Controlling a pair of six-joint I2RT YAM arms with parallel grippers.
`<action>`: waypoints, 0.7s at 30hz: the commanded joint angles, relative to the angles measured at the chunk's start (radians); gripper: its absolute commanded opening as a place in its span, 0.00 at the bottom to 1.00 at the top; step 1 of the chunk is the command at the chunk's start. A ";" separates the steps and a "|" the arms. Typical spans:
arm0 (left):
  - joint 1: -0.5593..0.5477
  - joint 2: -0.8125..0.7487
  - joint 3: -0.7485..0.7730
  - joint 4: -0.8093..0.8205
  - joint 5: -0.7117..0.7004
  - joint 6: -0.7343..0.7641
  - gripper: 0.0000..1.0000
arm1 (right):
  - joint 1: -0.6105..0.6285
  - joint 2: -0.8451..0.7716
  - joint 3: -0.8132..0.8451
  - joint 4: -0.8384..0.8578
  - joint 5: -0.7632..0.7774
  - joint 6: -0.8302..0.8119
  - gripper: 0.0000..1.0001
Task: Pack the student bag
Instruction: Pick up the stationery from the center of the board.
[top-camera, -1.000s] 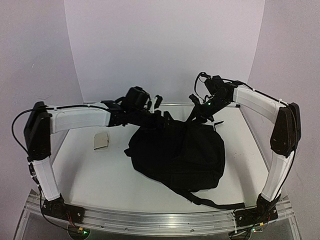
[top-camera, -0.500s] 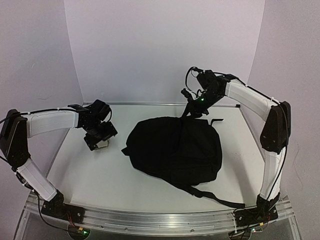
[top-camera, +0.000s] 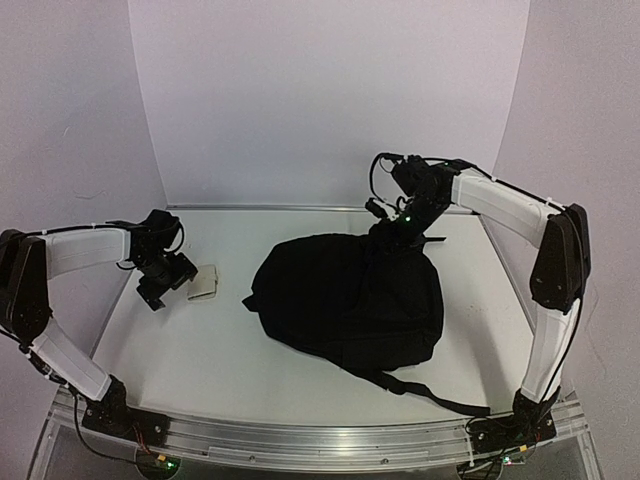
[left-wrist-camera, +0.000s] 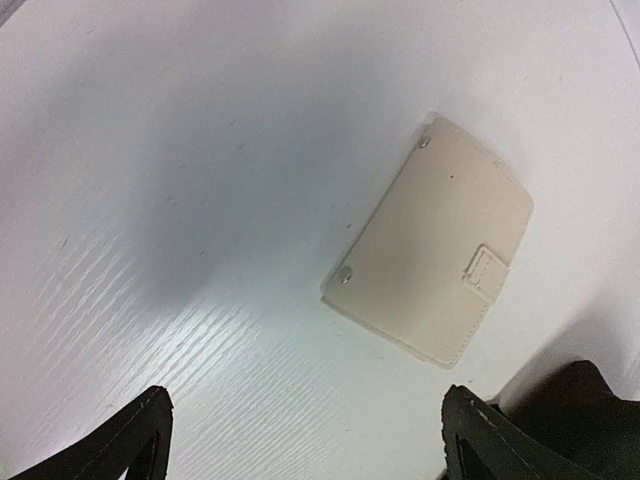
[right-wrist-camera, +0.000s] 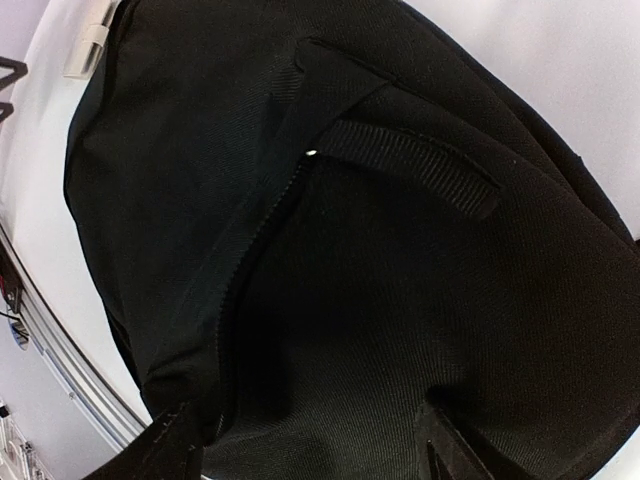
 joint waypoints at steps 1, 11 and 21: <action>0.087 0.060 0.021 0.188 0.187 0.221 0.92 | 0.026 -0.071 0.007 0.013 0.025 0.042 0.73; 0.178 0.281 0.131 0.235 0.283 0.333 0.89 | 0.078 -0.036 0.016 0.042 0.118 0.100 0.72; 0.178 0.400 0.165 0.340 0.368 0.400 0.61 | 0.079 -0.015 -0.019 0.046 0.213 0.096 0.46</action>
